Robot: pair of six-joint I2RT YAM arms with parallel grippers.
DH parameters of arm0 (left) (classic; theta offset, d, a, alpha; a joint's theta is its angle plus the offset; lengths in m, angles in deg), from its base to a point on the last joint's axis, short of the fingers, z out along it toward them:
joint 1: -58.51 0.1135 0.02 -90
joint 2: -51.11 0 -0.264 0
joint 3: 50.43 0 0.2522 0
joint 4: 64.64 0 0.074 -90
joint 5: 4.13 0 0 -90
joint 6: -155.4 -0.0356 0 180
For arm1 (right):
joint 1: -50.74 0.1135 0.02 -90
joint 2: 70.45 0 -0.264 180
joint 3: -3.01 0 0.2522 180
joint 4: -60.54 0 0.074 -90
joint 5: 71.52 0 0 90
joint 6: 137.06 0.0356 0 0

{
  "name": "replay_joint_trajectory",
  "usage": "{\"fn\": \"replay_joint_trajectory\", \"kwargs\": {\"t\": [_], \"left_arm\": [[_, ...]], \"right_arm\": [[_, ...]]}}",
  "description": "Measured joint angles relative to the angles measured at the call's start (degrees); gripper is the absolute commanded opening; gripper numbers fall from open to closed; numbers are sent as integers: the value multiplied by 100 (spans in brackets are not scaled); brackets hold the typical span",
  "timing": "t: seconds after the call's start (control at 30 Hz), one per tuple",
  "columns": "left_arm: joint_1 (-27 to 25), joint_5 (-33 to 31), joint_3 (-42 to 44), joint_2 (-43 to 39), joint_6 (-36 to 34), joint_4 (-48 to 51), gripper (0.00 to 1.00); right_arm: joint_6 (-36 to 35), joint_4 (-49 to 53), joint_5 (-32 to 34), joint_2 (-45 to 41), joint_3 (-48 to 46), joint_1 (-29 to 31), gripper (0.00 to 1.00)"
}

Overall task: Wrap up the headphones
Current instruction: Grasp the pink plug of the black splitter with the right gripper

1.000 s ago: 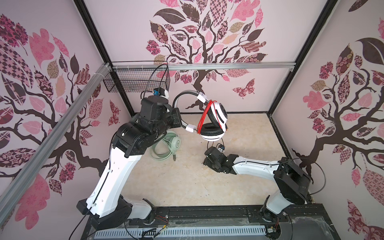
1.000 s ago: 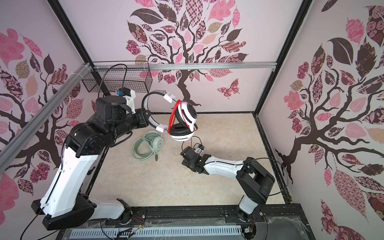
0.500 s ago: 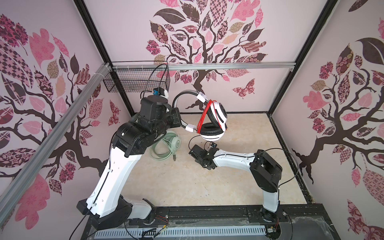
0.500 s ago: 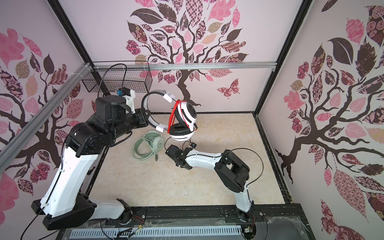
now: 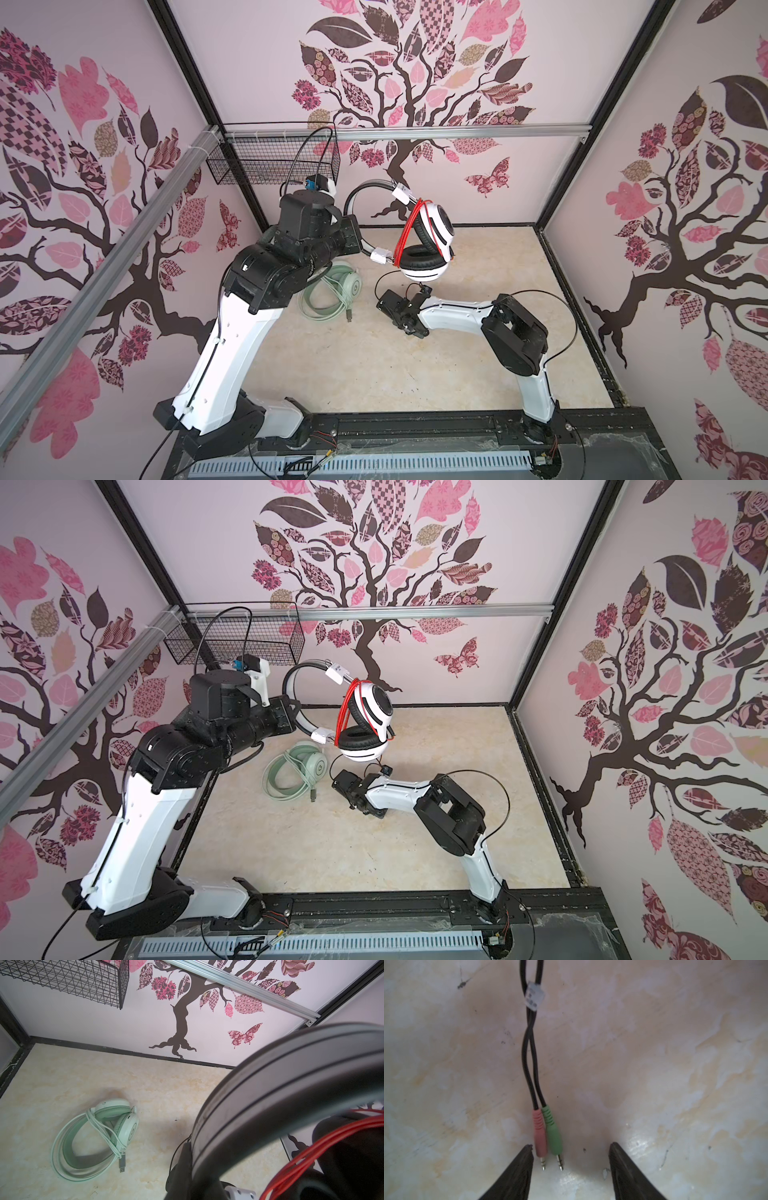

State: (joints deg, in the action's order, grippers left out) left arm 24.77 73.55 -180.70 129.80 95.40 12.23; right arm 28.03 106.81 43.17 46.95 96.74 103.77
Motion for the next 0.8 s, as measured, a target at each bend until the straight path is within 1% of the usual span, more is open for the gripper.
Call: {"fn": "replay_joint_trajectory", "kwargs": {"t": [0.27, 0.33, 0.4, 0.57, 0.8], "left_arm": [[0, 20, 2, 0, 2, 0, 0], [2, 22, 0, 0, 2, 0, 0], [2, 22, 2, 0, 2, 2, 0], [2, 31, 2, 0, 4, 2, 0], [2, 44, 0, 0, 7, 2, 0]], "right_arm": [[-341, -105, 66, 59, 7, -101, 55], [-444, -98, 98, 107, 37, -109, 49], [-498, -70, 162, 151, 72, -127, 44], [-610, -39, 310, 219, 120, -146, 41], [-780, -229, 610, 186, -94, -142, 31]]}}
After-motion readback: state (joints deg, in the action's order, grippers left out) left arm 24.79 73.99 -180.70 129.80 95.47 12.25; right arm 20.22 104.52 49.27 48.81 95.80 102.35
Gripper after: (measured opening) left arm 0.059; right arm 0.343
